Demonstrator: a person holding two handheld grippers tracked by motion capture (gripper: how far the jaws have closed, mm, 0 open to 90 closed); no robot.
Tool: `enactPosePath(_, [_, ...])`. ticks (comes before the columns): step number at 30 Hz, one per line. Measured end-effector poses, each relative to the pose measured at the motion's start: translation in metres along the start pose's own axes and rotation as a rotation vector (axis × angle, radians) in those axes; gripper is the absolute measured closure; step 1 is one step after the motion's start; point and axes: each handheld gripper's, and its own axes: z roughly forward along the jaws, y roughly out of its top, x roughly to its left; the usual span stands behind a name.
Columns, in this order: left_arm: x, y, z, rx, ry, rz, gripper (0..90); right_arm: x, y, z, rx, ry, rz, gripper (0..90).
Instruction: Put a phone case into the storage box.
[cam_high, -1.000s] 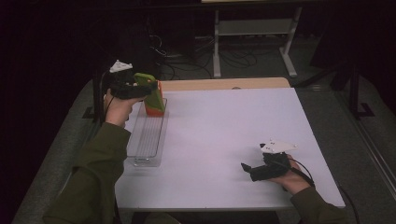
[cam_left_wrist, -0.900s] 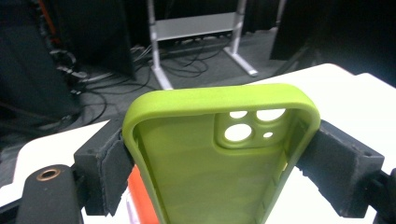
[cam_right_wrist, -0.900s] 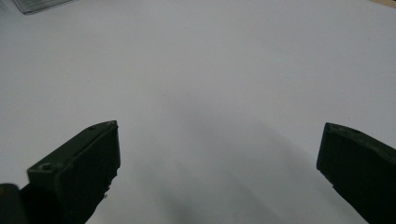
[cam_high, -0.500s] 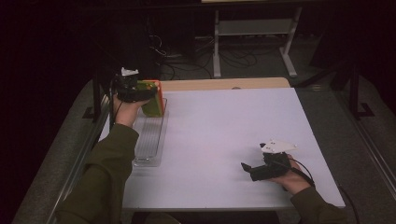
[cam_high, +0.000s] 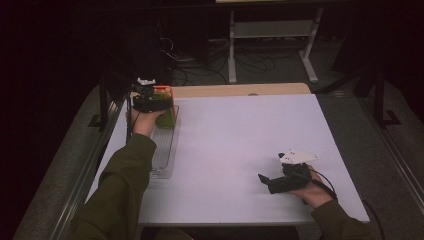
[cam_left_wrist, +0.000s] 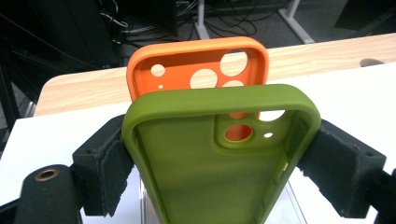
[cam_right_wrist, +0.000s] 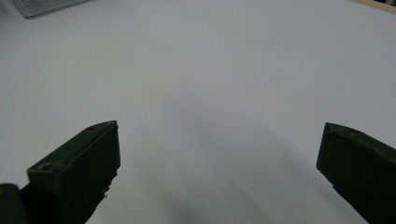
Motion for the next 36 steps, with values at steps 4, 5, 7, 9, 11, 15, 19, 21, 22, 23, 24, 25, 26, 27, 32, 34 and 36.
enactPosePath(4, [0.000, 0.000, 0.003, -0.007, 0.022, 0.011, 15.1, 0.000, 0.000, 0.000, 0.000, 0.001, -0.002, 0.0])
enactPosePath(5, [0.000, 0.000, 0.004, -0.011, 0.027, 0.003, 15.0, 0.000, 0.000, 0.000, 0.000, 0.002, -0.003, 0.0])
enactPosePath(7, [0.001, 0.000, 0.005, -0.013, 0.032, 0.003, 14.7, 0.000, 0.000, 0.000, 0.002, 0.003, -0.004, 0.0])
enactPosePath(9, [0.000, 0.000, 0.006, -0.020, 0.036, 0.000, 14.4, 0.000, 0.000, 0.000, 0.000, 0.003, -0.007, 0.0])
enactPosePath(11, [0.001, 0.000, 0.006, -0.018, 0.034, 0.010, 13.9, 0.000, 0.000, 0.000, 0.002, 0.003, -0.005, 0.0])
enactPosePath(15, [0.003, 0.000, 0.008, -0.021, 0.033, 0.006, 10.1, -0.001, 0.000, 0.000, -0.004, 0.001, -0.014, 0.0])
enactPosePath(19, [0.005, -0.001, 0.007, -0.015, 0.020, 0.003, 3.0, 0.001, 0.000, 0.000, 0.000, 0.005, 0.002, 0.0])
enactPosePath(21, [0.006, -0.001, 0.005, -0.008, 0.014, 0.014, 1.5, 0.000, 0.000, 0.000, -0.002, 0.005, -0.001, 0.0])
enactPosePath(22, [0.007, 0.000, 0.004, -0.005, 0.004, 0.021, 1.2, 0.000, 0.000, 0.000, -0.002, 0.004, -0.001, 0.0])
enactPosePath(23, [0.007, 0.000, 0.003, -0.003, 0.003, 0.022, 0.5, 0.000, 0.000, 0.000, 0.000, 0.004, -0.001, 0.0])
enactPosePath(24, [0.008, 0.000, 0.001, -0.002, -0.002, 0.024, 0.0, 0.000, 0.000, 0.000, 0.000, 0.004, -0.001, 0.0])
enactPosePath(25, [0.009, 0.000, 0.000, 0.001, -0.005, 0.026, 0.0, 0.000, 0.000, 0.000, -0.001, 0.004, -0.003, 0.0])
enactPosePath(26, [0.010, 0.000, -0.001, 0.001, -0.001, 0.027, 0.0, 0.000, 0.000, 0.000, -0.001, 0.004, -0.002, 0.0])
enactPosePath(27, [0.011, 0.000, -0.001, 0.001, -0.002, 0.029, 0.0, 0.000, 0.000, 0.000, 0.000, 0.004, -0.003, 0.0])
enactPosePath(32, [0.015, 0.000, -0.005, 0.006, -0.015, 0.029, 0.0, 0.000, 0.001, 0.000, -0.009, 0.002, -0.010, 0.0])
enactPosePath(34, [0.015, 0.000, -0.007, 0.009, -0.029, 0.030, 0.0, -0.001, 0.000, 0.001, -0.010, 0.001, -0.013, 0.0])
enactPosePath(36, [0.014, 0.000, -0.010, 0.014, -0.053, 0.041, 0.0, -0.001, 0.001, 0.001, -0.011, 0.001, -0.012, 0.0])
